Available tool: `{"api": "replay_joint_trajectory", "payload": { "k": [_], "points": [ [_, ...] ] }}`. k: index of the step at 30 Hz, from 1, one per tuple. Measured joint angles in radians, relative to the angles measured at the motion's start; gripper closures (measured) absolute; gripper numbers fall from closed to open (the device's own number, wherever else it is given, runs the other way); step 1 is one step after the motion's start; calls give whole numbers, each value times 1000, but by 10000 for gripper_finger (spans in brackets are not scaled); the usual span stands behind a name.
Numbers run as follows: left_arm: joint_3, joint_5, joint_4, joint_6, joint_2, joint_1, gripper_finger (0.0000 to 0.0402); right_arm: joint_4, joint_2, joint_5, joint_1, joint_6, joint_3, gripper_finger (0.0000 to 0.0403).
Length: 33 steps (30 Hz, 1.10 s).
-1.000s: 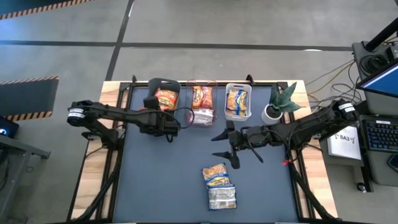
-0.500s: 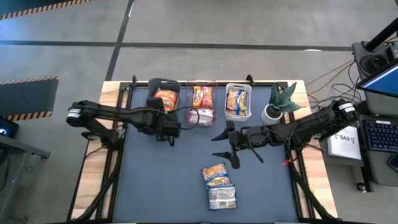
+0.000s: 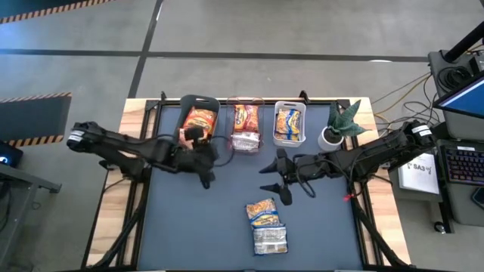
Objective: Sort Maruchan noodles
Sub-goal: Put the blue noodle pack into the white bin
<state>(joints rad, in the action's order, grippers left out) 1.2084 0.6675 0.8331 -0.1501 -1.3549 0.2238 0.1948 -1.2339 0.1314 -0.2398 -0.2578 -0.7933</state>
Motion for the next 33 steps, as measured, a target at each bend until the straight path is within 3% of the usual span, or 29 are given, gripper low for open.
{"api": "replay_joint_trajectory", "payload": {
  "k": [5, 9, 13, 17, 28, 33],
  "points": [
    [-133, -7, -199, 1, 50, 74, 278, -81, 0, -16, 0, -174, 0, 145],
    [-210, -6, -321, 1, 53, 97, 279, -121, 0, -100, 0, -345, -1, 151],
    [-239, -6, -390, 0, 23, 100, 279, -158, 0, -182, -8, -451, -16, 156],
    [-240, -2, -412, 0, -8, 99, 279, -281, -18, -192, -34, -508, -61, 172],
    [-240, 3, -437, 20, -29, 100, 279, -746, -262, -208, -96, -412, -291, 300],
    [-240, 5, -449, 36, -31, 100, 279, -725, -350, -209, -109, -281, -311, 354]
  ]
}}
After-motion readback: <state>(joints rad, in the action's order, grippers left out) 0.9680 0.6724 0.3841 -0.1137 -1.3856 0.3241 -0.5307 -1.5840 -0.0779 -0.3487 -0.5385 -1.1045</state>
